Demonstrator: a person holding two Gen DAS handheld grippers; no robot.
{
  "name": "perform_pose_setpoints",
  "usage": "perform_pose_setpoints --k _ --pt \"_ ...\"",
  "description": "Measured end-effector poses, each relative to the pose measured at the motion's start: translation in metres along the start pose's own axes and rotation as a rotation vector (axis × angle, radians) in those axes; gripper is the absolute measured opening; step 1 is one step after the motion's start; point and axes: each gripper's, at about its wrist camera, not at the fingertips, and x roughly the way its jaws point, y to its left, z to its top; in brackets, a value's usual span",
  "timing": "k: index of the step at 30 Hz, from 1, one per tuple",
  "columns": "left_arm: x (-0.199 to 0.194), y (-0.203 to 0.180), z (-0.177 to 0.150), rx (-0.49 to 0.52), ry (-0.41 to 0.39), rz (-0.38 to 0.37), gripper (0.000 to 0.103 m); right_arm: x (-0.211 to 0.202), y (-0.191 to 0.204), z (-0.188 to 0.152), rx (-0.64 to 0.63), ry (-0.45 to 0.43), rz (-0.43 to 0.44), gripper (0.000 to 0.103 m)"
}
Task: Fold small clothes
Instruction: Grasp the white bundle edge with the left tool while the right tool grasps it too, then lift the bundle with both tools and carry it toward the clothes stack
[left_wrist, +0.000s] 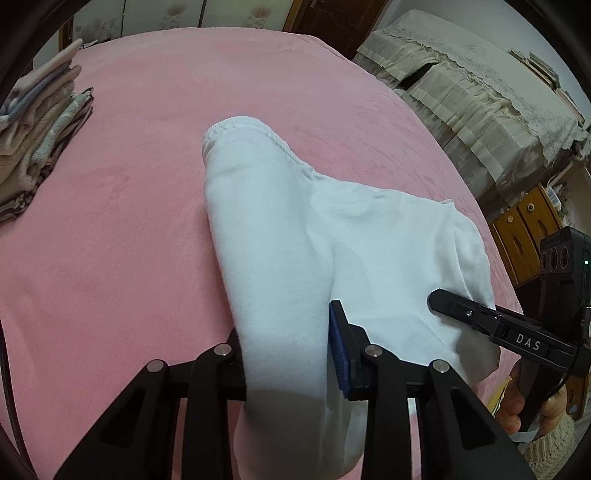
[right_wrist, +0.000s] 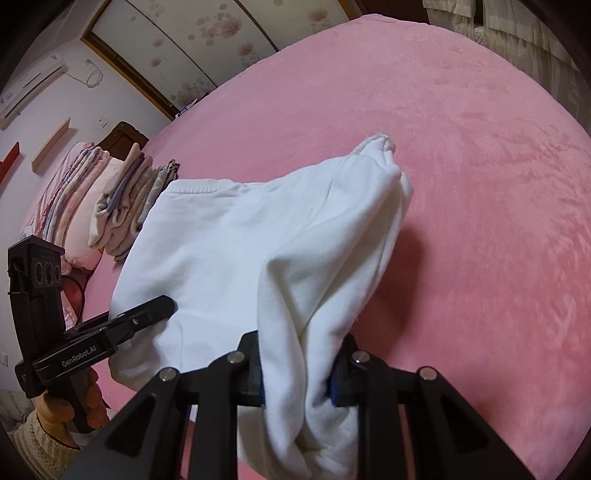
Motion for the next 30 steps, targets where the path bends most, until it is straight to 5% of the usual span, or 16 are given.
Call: perform_pose_setpoints --k 8,17,24,30 --pt "-0.057 0.006 -0.035 0.021 -0.026 0.006 0.030 -0.029 0.043 -0.037 -0.031 -0.007 0.000 0.022" --pt "-0.140 0.068 -0.054 -0.012 -0.072 0.012 0.031 -0.047 0.130 -0.046 -0.136 -0.025 0.024 0.022" --pt "-0.215 0.135 -0.023 -0.021 -0.129 0.078 0.031 -0.035 0.232 -0.012 -0.246 -0.023 0.087 0.022" --pt "-0.269 0.203 0.036 -0.042 -0.208 0.139 0.031 -0.013 0.317 0.044 -0.291 -0.048 0.142 0.022"
